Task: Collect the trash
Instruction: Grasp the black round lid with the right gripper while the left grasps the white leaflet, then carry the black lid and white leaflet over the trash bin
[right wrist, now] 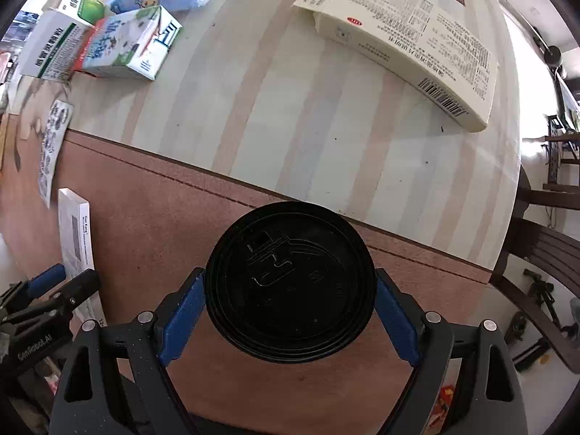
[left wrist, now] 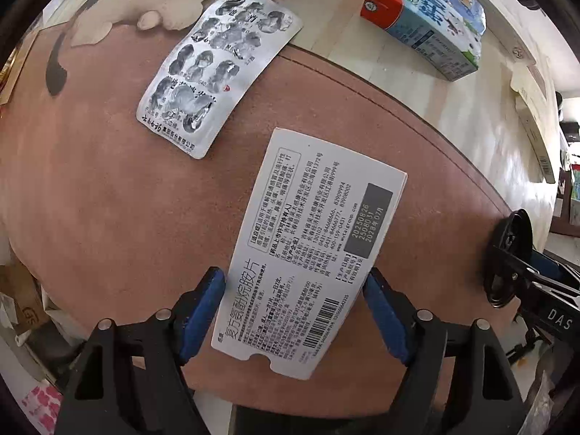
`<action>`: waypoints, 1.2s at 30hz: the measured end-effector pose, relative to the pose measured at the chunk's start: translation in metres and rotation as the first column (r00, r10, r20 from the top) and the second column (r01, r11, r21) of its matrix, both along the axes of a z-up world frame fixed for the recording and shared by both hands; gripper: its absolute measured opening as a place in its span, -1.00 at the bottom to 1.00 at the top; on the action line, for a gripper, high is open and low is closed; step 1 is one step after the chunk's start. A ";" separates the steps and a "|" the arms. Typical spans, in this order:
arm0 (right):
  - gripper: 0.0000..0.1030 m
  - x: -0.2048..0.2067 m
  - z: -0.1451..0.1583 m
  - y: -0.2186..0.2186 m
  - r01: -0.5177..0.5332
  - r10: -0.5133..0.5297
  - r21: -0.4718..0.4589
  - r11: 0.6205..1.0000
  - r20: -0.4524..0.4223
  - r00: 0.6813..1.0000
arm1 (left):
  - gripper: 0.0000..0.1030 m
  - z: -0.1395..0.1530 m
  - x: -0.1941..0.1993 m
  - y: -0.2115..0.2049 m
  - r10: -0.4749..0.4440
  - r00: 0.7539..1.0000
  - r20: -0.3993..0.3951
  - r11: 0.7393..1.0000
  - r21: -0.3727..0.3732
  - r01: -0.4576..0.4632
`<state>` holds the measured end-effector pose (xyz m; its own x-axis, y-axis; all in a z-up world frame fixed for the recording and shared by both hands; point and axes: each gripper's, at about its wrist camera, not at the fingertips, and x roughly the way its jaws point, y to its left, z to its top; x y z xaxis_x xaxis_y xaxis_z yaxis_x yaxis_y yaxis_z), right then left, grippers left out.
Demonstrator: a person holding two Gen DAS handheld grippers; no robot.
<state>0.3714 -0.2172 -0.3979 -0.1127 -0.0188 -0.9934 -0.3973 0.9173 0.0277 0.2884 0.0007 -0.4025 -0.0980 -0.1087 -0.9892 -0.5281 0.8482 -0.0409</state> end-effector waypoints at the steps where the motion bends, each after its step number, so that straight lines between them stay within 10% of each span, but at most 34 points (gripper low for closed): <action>1: 0.79 0.002 -0.001 -0.001 -0.002 0.002 -0.005 1.000 -0.007 1.000 | 0.54 -0.002 0.000 -0.002 -0.010 1.000 -0.001 1.000 0.008 0.010; 12: 0.74 -0.004 -0.008 -0.008 0.013 -0.013 -0.004 1.000 0.041 0.999 | 0.48 0.001 -0.024 -0.044 -0.039 0.999 0.028 0.995 0.095 0.036; 20: 0.73 -0.025 0.017 -0.014 -0.015 0.012 0.038 0.999 0.074 0.997 | 0.48 0.055 -0.060 -0.036 -0.021 0.991 0.130 0.988 0.156 0.001; 36: 0.73 -0.125 0.092 0.052 -0.205 0.178 0.197 0.959 0.142 0.974 | 0.48 0.135 -0.201 0.009 0.220 0.912 0.346 0.948 0.144 -0.283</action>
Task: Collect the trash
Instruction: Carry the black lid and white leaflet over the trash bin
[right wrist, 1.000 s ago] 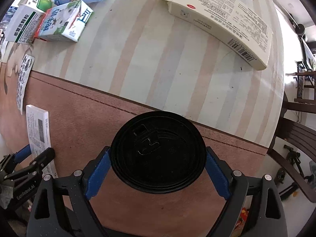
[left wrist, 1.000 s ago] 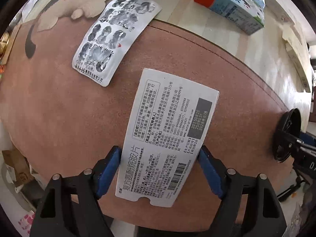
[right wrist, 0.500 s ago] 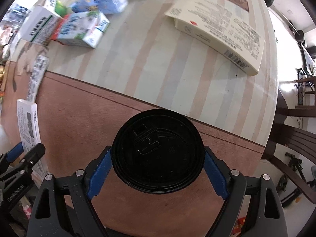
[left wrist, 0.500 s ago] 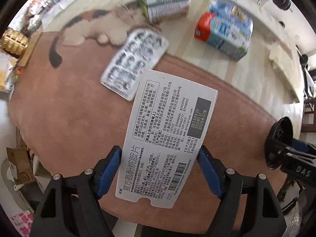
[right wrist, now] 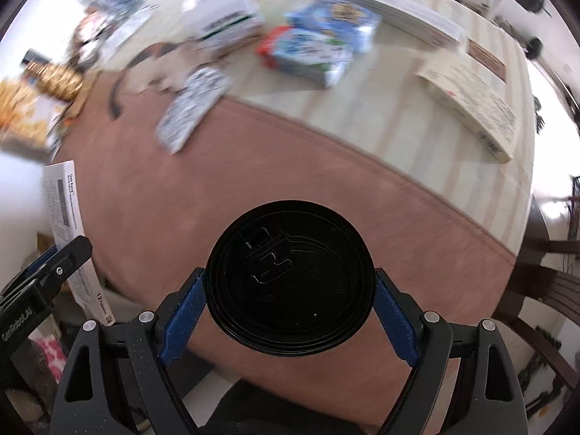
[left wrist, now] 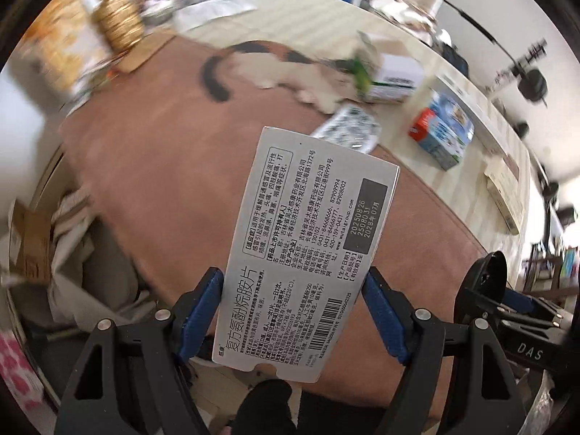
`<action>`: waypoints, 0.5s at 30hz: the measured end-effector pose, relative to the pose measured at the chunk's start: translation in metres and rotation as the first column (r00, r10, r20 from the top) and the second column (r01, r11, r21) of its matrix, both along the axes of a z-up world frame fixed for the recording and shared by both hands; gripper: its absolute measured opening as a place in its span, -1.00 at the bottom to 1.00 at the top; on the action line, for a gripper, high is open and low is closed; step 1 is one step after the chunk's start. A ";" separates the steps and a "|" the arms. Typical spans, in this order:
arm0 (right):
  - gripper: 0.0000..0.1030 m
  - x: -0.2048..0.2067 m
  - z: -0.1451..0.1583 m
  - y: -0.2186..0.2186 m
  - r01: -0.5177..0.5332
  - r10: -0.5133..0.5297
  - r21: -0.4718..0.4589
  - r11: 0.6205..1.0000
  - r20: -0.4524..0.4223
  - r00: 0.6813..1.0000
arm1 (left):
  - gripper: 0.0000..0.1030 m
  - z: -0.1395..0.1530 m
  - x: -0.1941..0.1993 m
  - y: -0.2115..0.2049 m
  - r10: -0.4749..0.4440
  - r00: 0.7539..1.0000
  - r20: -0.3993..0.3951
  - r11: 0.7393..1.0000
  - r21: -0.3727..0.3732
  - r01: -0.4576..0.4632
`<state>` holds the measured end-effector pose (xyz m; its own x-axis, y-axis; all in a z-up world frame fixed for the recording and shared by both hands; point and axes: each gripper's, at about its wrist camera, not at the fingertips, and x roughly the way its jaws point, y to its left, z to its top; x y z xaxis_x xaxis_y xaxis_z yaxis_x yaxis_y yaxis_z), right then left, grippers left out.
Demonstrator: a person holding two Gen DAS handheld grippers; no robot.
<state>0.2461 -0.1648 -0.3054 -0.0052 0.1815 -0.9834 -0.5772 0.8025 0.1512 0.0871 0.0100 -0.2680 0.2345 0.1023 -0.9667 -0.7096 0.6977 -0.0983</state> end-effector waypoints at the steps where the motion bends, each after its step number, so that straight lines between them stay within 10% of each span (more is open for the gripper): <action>1: 0.73 -0.012 0.006 0.010 -0.018 0.018 0.009 1.000 -0.001 1.000 | 0.48 0.000 -0.015 0.004 0.022 1.000 0.008 1.000 -0.004 -0.022; 10: 0.73 -0.164 -0.006 0.051 -0.187 0.188 0.018 0.982 -0.039 0.981 | 0.48 -0.030 -0.173 0.036 0.246 0.969 0.032 0.966 -0.092 -0.242; 15: 0.73 -0.237 -0.064 0.077 -0.272 0.270 -0.009 0.962 -0.089 0.959 | 0.48 -0.104 -0.255 0.059 0.389 0.921 0.016 0.888 -0.270 -0.371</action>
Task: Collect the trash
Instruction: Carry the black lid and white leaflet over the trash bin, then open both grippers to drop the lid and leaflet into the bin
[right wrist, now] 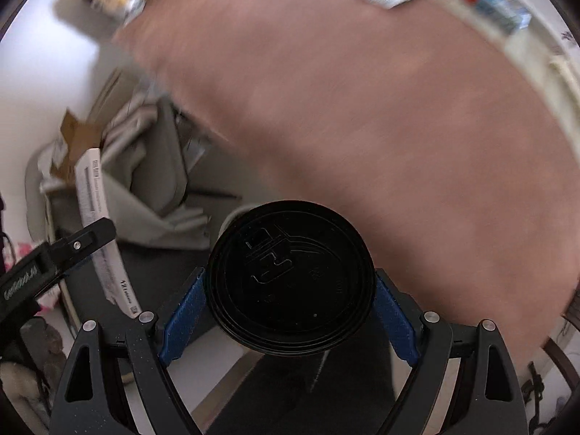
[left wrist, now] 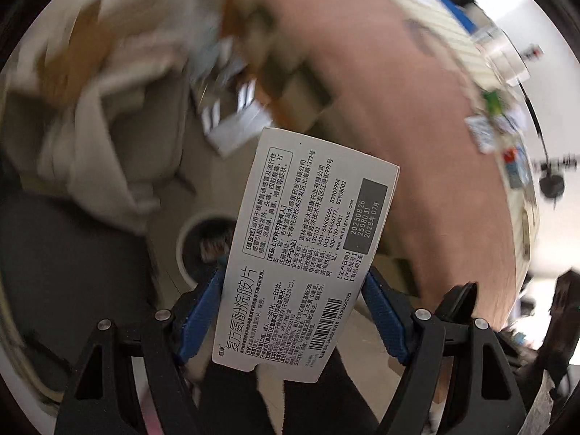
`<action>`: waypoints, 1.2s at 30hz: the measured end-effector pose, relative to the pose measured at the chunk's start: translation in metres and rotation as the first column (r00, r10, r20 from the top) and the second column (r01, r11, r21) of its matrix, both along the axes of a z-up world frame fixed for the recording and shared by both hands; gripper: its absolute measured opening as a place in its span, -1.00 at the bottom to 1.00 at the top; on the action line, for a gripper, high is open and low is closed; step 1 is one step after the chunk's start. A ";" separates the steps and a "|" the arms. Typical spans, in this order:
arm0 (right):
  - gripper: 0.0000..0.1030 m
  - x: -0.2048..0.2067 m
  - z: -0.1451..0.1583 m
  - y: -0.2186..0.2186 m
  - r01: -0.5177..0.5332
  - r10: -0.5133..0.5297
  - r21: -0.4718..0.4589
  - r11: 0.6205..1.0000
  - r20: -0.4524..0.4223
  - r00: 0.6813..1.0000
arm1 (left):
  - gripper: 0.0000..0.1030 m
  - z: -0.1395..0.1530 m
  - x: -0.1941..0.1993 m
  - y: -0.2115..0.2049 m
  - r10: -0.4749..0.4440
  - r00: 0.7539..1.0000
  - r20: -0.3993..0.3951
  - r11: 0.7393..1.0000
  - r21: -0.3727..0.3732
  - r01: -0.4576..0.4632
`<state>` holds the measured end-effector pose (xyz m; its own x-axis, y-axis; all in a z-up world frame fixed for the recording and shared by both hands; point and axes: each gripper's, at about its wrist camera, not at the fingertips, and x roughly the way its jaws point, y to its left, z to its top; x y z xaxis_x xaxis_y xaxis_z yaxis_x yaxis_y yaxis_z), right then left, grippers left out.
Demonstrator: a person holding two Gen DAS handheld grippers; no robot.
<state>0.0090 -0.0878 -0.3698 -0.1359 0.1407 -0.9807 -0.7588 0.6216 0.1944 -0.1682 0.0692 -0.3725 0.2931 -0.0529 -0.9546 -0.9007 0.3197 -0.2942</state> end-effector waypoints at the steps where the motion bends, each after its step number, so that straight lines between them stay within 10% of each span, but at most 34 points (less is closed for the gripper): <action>1: 0.73 -0.009 -0.014 0.004 -0.012 0.011 -0.010 1.000 -0.010 1.000 | 0.48 -0.017 -0.011 0.003 0.019 1.000 0.006 0.999 -0.027 -0.018; 11: 0.73 -0.072 -0.218 0.036 -0.093 0.083 -0.113 0.989 -0.095 0.992 | 0.50 -0.239 -0.093 0.025 0.241 0.970 0.042 0.916 -0.340 -0.213; 18: 0.84 -0.091 -0.357 0.066 -0.172 0.139 -0.140 0.975 -0.217 0.966 | 0.94 -0.338 -0.117 0.029 0.254 0.967 -0.015 0.908 -0.343 -0.243; 27: 1.00 -0.110 -0.382 0.065 -0.268 0.251 -0.203 0.942 -0.107 0.962 | 0.94 -0.333 -0.146 0.013 0.170 0.940 -0.295 0.980 -0.049 -0.192; 36: 1.00 -0.119 -0.320 0.067 -0.312 0.333 -0.249 0.917 0.048 0.942 | 0.94 -0.277 -0.145 -0.006 0.152 0.929 -0.338 0.986 -0.013 -0.166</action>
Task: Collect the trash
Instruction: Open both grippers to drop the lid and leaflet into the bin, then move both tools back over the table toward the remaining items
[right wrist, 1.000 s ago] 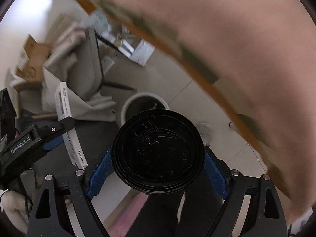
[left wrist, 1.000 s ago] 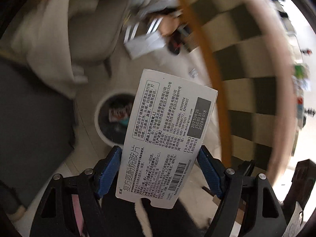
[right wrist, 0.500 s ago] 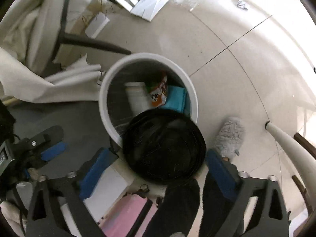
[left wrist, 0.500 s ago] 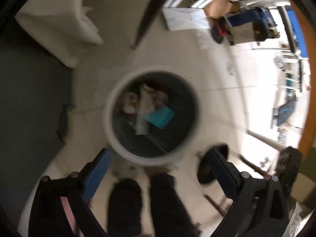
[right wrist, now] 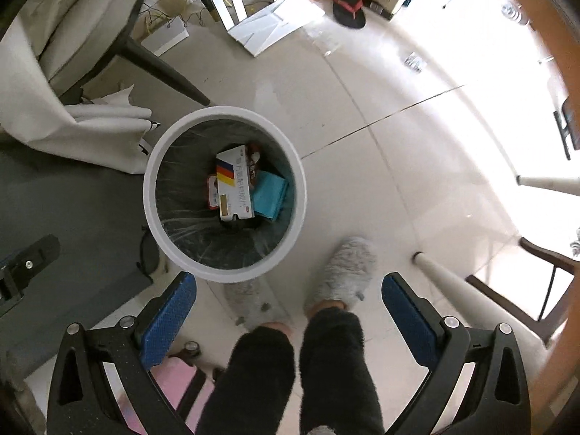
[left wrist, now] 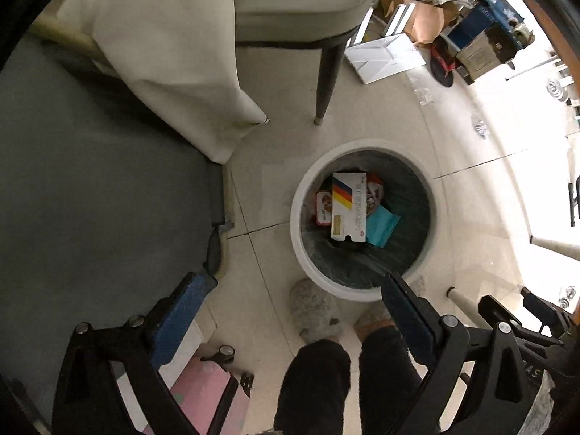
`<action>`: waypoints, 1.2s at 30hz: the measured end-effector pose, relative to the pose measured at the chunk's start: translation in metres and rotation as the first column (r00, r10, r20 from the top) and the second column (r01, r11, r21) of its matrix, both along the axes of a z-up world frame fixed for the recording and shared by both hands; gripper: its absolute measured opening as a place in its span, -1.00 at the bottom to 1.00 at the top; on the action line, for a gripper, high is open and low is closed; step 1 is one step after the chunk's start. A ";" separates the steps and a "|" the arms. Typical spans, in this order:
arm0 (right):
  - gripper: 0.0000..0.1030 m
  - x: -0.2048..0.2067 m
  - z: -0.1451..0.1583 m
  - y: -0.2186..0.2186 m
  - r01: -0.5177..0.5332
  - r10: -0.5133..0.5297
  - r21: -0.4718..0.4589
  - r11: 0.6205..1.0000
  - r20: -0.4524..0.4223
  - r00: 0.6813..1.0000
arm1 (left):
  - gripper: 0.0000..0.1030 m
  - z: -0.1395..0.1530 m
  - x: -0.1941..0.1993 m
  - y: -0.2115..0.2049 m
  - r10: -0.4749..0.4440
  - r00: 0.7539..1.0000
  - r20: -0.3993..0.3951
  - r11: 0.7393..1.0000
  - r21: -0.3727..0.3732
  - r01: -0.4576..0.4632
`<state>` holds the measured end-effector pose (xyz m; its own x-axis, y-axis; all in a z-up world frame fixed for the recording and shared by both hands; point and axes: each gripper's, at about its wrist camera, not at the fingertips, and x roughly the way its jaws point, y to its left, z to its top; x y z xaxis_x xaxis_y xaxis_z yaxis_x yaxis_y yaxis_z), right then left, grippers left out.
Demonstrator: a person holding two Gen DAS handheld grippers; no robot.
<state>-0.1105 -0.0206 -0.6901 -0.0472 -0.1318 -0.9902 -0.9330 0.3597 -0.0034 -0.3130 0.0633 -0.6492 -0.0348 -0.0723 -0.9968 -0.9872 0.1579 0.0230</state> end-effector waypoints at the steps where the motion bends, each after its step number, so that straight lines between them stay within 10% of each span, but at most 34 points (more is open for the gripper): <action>1: 1.00 0.000 0.008 -0.001 -0.002 0.002 0.002 1.000 0.007 1.000 | 0.94 0.010 0.001 -0.002 0.001 1.000 -0.002 1.000 0.001 -0.001; 23: 1.00 0.002 0.299 -0.020 0.039 -0.028 0.182 0.983 -0.062 0.998 | 0.94 0.264 0.014 -0.040 -0.076 0.997 0.029 0.988 0.139 0.072; 36: 1.00 0.184 0.444 -0.062 0.387 -0.372 0.371 0.845 -0.113 0.921 | 0.94 0.415 0.214 -0.018 -0.410 0.911 0.040 0.837 0.413 0.358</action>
